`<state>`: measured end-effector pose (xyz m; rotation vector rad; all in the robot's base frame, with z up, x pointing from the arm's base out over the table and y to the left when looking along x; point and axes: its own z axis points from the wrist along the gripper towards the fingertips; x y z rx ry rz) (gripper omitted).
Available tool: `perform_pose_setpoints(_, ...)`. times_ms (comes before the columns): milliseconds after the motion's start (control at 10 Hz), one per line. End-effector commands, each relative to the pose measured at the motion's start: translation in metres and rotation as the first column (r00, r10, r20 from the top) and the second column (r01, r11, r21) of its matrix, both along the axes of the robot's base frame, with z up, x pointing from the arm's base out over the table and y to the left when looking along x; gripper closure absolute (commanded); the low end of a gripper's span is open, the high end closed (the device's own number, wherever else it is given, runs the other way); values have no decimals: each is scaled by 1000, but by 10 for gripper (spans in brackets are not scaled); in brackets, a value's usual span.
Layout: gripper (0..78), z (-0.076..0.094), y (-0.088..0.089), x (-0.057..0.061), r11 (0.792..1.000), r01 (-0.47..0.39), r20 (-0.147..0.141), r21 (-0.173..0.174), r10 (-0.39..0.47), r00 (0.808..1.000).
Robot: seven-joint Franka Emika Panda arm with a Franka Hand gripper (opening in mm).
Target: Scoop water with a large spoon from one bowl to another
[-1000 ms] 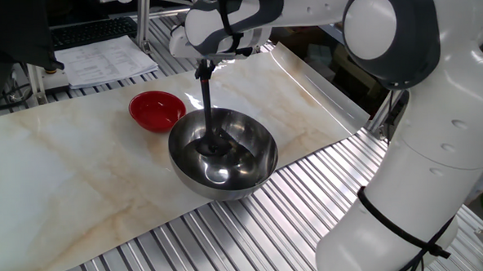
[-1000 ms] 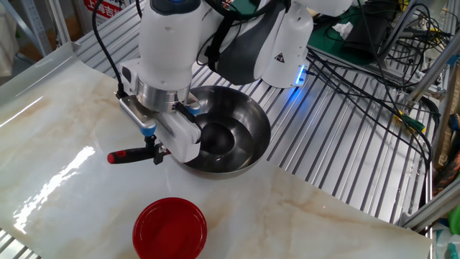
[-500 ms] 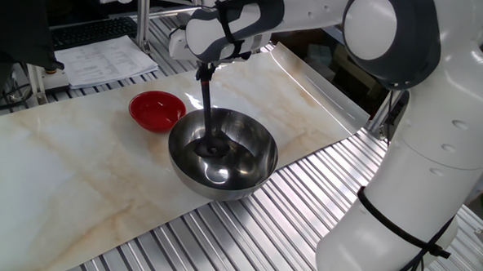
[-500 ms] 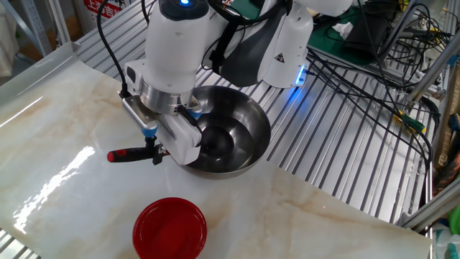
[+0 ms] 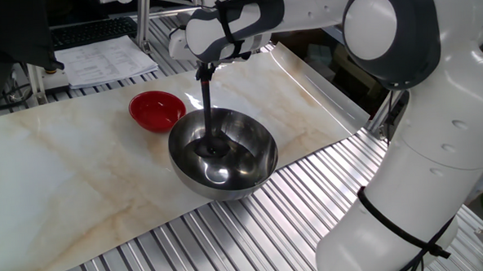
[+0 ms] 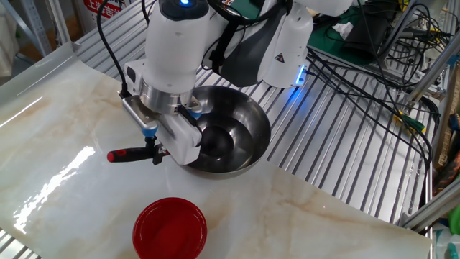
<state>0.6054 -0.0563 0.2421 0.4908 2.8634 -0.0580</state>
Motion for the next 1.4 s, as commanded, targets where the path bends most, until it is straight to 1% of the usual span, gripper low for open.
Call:
perform_pose_setpoints(100,1,2,0,1,1000,-4,3,-4,4,1000)
perform_pose_setpoints(900,1,2,0,1,1000,-4,3,-4,4,1000)
perform_pose_setpoints(1000,1,29,15,-19,1000,-7,-58,21,8,998)
perform_pose_setpoints(1100,1,30,16,-20,1000,-12,-71,27,14,997)
perform_pose_setpoints(1400,1,31,16,-21,999,-19,-96,35,22,995)
